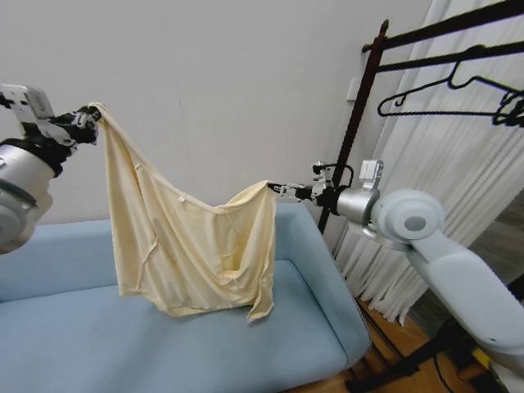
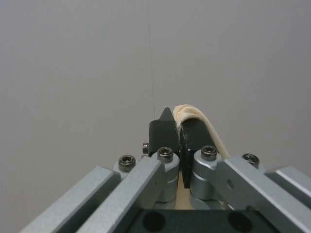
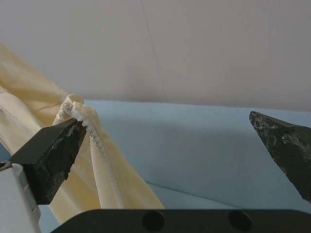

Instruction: Pick up the clothes from the sofa and hang them on the clothes hanger.

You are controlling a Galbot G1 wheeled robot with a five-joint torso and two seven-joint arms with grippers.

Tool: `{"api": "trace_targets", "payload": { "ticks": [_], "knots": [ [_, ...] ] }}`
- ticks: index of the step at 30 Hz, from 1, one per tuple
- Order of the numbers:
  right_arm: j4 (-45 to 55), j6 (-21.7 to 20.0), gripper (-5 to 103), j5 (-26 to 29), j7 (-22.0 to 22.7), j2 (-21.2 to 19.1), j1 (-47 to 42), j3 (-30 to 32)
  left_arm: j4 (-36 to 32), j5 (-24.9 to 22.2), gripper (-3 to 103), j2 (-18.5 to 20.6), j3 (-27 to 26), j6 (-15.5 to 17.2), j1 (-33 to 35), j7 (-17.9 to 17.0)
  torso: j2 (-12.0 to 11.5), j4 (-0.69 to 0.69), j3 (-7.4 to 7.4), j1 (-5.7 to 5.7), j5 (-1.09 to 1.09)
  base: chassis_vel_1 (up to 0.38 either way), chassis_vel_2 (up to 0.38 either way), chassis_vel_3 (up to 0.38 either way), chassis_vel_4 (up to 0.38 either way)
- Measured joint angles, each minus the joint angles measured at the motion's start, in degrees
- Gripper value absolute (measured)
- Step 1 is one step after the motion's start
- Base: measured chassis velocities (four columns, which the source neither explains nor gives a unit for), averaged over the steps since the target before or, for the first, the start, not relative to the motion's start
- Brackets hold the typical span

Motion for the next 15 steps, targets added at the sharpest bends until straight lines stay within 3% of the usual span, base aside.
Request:
{"api": "trace_targets", "payload": {
  "ticks": [6,12,15],
  "knots": [
    [-0.52,-0.04,100,-2.36,-1.56,-0.37,-0.75,-0.84,0.07,0.59,1,-0.63,0.10,0.00,0.24,0.17,-0.01,-0.01,0.00,0.00,0.00,0.000,0.000,0.000,0.000],
    [-2.36,0.37,100,-7.04,-5.92,0.14,-0.63,-1.26,0.78,1.12,1,-1.14,0.31,-0.01,0.20,0.63,-0.01,0.00,0.00,0.00,0.00,0.000,0.000,0.000,0.000],
    [-2.97,1.79,100,-8.89,-5.61,0.96,0.10,-1.38,0.85,1.17,1,-1.17,0.34,-0.02,0.16,0.73,-0.01,-0.01,0.00,0.00,0.01,0.000,0.000,0.000,0.000]
  ]
}}
